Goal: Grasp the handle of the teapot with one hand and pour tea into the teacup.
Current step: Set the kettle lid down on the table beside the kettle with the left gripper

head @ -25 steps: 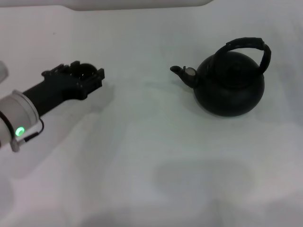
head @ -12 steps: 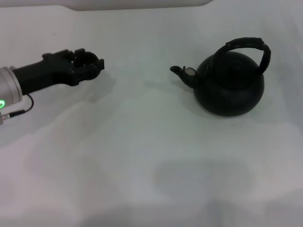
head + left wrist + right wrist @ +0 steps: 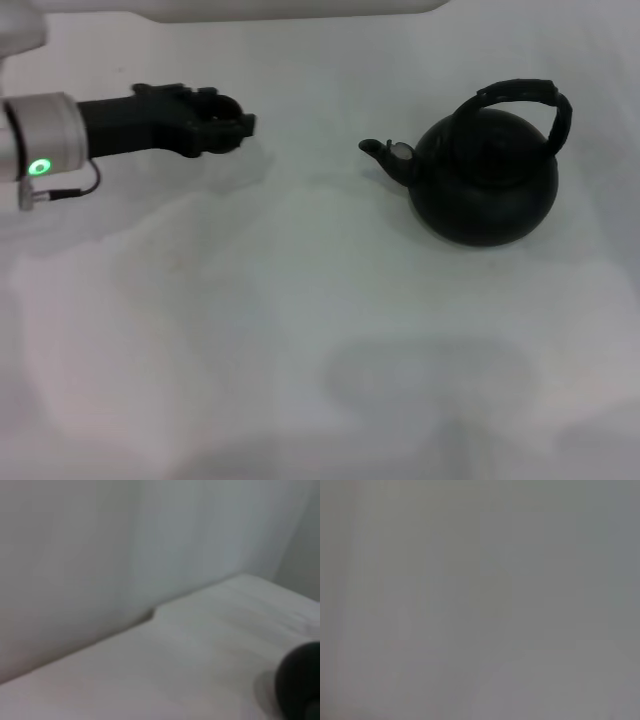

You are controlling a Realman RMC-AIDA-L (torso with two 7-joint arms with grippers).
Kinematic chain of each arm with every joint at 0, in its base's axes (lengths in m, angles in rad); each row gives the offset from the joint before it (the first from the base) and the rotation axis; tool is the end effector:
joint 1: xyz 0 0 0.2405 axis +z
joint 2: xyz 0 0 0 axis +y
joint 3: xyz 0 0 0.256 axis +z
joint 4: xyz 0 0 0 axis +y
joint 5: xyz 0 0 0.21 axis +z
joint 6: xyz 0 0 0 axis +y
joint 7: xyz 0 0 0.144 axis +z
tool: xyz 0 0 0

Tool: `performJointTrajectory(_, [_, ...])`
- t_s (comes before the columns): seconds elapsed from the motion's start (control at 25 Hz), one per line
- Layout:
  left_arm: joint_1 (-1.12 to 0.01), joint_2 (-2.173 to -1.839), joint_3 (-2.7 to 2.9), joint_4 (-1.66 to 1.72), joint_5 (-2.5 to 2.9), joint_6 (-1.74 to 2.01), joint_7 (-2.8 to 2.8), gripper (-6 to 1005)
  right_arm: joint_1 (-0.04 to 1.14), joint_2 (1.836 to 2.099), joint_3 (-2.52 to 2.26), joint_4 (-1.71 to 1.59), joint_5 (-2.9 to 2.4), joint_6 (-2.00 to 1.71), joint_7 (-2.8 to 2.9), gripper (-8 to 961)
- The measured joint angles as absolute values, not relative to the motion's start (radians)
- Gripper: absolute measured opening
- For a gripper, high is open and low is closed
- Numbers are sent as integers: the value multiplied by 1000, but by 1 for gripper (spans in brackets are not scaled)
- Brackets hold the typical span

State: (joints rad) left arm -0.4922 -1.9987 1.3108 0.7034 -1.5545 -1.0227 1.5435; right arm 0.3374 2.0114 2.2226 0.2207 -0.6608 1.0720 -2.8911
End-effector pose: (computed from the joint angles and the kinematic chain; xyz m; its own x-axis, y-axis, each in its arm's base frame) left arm -0.2559 0.3736 -0.0218 0.7872 0.4311 0.4410 0.5841 -0.7506 -0.3090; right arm 0.3887 0.3197 0.0557 0.8576 -0.0251 -0.5137 -0.5137 -0.0937 -0.8529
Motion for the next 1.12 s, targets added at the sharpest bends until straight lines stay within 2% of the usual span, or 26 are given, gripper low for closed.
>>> performJointTrajectory(0.28, [-582, -2013, 1309, 615, -1496, -1018, 1549, 682, 332, 2011, 2223, 221, -660, 1092, -2891, 872])
performJointTrajectory(0.64, [-599, -2055, 1307, 605, -1439, -1000, 1539, 682, 327, 2011, 2223, 210, -660, 1119, -2892, 872])
performJointTrajectory(1.12, [-646, -2075, 1315, 527, -1429, -972, 1518, 682, 318, 2012, 2223, 204, -666, 1155, -2890, 872])
